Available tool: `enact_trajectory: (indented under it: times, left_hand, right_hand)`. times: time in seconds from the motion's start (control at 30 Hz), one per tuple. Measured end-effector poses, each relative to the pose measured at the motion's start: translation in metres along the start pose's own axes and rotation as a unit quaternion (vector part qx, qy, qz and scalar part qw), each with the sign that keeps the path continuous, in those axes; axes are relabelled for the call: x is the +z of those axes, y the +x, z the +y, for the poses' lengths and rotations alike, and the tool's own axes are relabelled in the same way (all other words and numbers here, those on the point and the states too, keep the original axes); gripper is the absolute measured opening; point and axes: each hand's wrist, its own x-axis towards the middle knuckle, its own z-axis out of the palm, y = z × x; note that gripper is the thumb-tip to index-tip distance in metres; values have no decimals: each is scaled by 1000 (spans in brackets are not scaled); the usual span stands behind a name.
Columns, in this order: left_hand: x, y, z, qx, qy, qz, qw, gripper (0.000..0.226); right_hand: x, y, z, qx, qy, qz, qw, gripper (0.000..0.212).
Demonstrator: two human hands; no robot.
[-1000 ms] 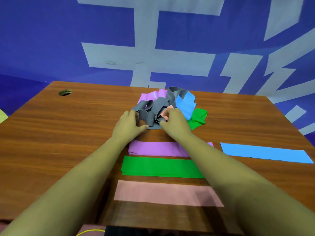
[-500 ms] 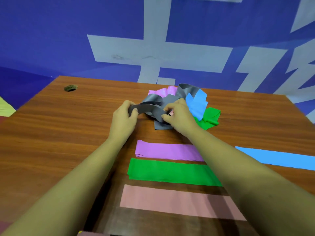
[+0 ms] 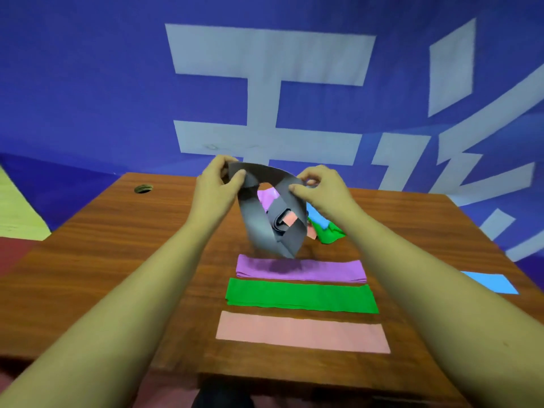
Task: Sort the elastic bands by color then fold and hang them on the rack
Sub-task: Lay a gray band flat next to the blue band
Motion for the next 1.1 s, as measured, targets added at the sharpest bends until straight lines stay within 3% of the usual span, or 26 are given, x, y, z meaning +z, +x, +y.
enact_trajectory:
  times: [0.13,0.27,0.33,0.43,0.53,0.73,0.9,1.03,1.1]
  left_hand:
    - [-8,-3,47,25,-20,-39,999,4]
    - [-13,-6,84,45,-24,-111,993,13]
    - [-13,-9,99,48,-42,-144,988,13]
    - [-9,-15,121,73,-47,-203,975,12]
    - [-1,-21,140,90,-43,-232,968,10]
    - [16,-25,152,45,-81,-170,981,11]
    - [29,-29,138,-57,-113,-103,987,14]
    - [43,-45,113,-121,-98,-95,983,14]
    - [51,-58,99,-140,-86,-90,982,16]
  right_hand:
    - [-24,-28,-15,10,96,-43,994,10]
    - [-43,-46,-16,5,58,-124,991,14]
    - [-52,-53,-20,8,74,-116,990,16]
    - [-66,-60,-36,-13,118,-108,987,39]
    - [-75,-68,-54,-24,173,-135,975,38]
    - [-82,-88,-47,57,284,-184,939,31]
    - [-85,-122,2,141,300,-256,908,12]
    - [-94,-144,48,209,283,-275,895,20]
    - [-105,-155,67,241,252,-281,894,13]
